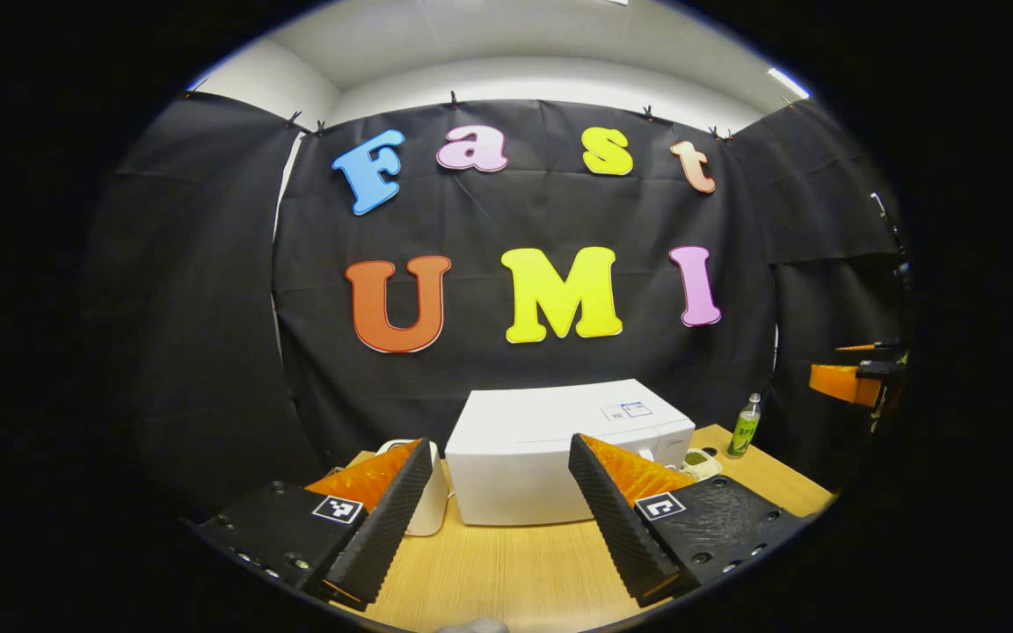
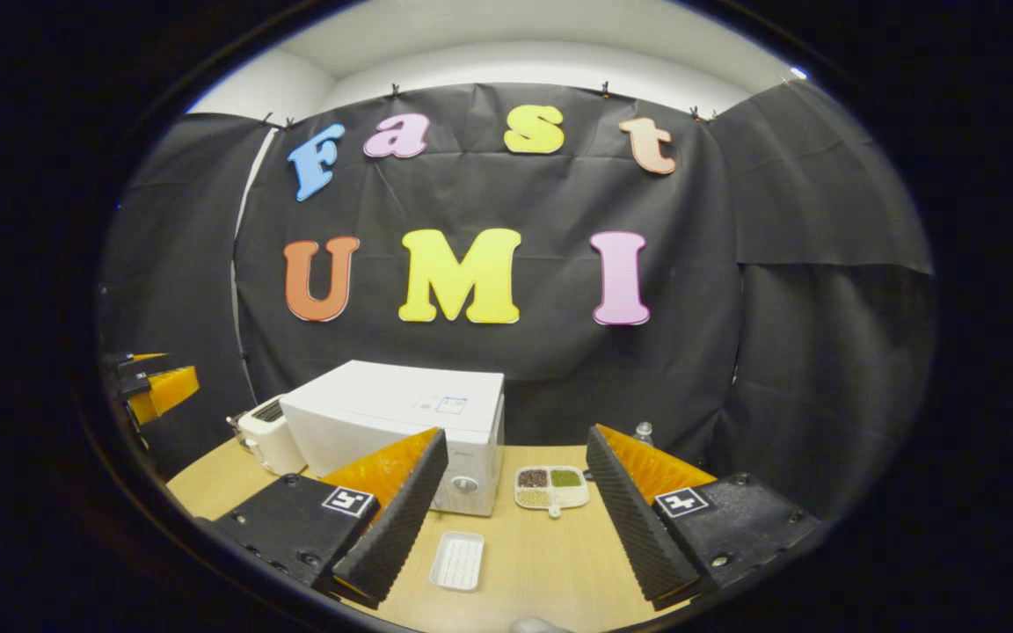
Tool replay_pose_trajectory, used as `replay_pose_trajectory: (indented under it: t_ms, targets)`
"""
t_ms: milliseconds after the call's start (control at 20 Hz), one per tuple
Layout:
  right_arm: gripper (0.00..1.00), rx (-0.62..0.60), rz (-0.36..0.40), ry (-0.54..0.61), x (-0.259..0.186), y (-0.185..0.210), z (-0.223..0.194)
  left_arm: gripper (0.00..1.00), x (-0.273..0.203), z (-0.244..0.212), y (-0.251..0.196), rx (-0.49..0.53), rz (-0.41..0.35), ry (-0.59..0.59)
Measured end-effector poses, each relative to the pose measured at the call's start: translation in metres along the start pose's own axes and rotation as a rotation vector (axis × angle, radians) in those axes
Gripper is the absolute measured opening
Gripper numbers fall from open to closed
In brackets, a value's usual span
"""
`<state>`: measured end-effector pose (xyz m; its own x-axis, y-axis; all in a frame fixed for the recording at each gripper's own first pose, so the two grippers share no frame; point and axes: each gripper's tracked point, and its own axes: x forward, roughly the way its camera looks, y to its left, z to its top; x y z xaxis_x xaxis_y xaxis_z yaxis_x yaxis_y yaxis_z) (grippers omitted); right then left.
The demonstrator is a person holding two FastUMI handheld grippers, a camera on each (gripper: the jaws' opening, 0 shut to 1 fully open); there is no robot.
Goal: Open the microwave oven with the left hand, put the food in, and close the microwave oven.
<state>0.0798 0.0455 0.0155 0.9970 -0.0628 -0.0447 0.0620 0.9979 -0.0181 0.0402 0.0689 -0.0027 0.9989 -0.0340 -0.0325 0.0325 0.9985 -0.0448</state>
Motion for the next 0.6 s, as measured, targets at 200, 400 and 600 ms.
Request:
replay_pose_trajectory:
  t_ms: [200,400,600]
  targets:
    - [1.0,0.003,0.0,0.0,0.0011,-0.0019,0.0,0.96,-0.0009,-0.0015,-0.0008,-0.003,-0.002,0.002]
    - [1.0,-0.001,0.002,-0.004,0.003,-0.003,-0.0008,0.96,-0.0015,-0.0007,-0.0004,-0.006,0.0,-0.001]
    - [1.0,-0.011,0.005,-0.006,0.0035,-0.0023,-0.0004,0.96,-0.0008,0.0009,-0.0013,-0.013,-0.002,-0.005]
